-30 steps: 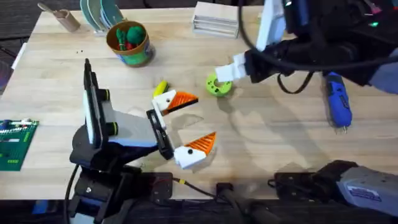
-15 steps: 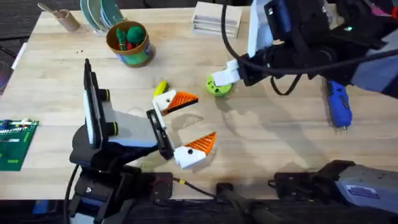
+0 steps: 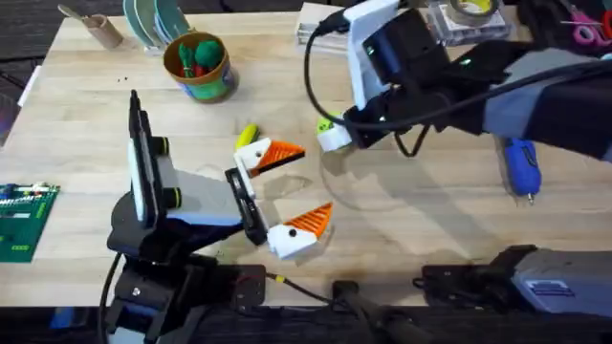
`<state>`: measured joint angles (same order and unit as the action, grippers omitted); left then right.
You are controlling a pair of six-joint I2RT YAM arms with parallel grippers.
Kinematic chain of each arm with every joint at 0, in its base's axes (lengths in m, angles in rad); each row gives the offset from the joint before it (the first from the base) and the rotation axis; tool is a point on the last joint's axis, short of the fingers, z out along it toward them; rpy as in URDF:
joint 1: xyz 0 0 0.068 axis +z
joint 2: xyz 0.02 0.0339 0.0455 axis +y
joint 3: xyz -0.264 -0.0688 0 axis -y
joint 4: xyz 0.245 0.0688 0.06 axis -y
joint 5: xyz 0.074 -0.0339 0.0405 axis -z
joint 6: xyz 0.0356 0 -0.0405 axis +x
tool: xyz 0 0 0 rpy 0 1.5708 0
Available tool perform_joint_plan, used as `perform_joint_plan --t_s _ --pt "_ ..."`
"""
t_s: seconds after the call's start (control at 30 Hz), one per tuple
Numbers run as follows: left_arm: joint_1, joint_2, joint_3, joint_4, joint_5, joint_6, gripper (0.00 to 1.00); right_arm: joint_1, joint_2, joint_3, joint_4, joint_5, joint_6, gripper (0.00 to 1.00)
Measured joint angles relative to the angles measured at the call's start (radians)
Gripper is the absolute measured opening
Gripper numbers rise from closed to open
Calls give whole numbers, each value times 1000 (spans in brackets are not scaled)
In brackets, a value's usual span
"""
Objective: Pick up the gripper from the table and insert it into the empty holder that is missing its gripper. Then pick up a screw, insert it into the mounting hole, and use the screwdriver to tighten it. Finally, clean up the table by picking up the vegetable and placing it into the bucket.
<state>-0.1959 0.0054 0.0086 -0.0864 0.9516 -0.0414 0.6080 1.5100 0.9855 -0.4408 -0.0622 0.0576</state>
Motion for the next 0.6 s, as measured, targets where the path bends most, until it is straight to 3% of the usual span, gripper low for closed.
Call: perform_joint_plan --t_s 0.2,0.5,0.6 --pt "0 0 0 0 0 0 993 44 63 0 39 24 -17 708" --pt "0 0 0 0 2 0 992 51 73 0 90 26 -29 663" --pt "0 0 0 0 2 0 993 52 97 0 92 32 -36 602"
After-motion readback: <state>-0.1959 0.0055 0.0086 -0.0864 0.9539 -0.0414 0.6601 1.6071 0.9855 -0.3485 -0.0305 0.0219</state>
